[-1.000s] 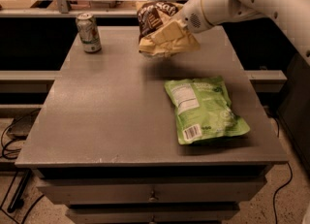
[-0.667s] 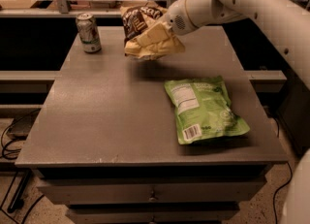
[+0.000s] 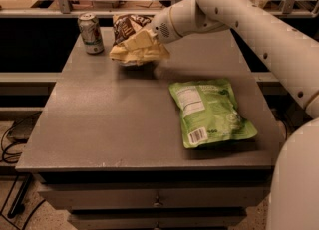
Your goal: Move brown chip bag near 7up can
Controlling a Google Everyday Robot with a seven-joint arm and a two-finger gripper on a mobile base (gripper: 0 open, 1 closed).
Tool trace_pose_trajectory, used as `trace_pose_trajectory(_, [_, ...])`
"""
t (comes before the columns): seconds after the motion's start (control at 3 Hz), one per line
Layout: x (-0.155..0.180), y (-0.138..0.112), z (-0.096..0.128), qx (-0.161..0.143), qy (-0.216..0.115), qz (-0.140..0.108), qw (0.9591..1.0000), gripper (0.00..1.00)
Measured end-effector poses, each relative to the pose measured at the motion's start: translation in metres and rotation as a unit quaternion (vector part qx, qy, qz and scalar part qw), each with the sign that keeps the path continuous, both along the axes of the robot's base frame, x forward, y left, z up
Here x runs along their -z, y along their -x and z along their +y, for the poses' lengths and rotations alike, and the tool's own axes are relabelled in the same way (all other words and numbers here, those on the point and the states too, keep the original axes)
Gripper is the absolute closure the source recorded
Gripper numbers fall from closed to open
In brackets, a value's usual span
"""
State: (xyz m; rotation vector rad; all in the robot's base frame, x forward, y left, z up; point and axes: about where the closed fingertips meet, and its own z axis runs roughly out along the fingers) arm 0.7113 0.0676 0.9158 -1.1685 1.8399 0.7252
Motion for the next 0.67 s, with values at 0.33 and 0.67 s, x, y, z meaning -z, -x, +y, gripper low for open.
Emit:
trace_pose_trajectory(0.33, [0.0007, 0.0005, 0.0011, -0.001, 0.002, 0.0, 1.0, 0.0])
trace_pose_trajectory(0.67, [0.0012, 0.0006, 0.0018, -0.002, 0.002, 0.0, 1.0, 0.0])
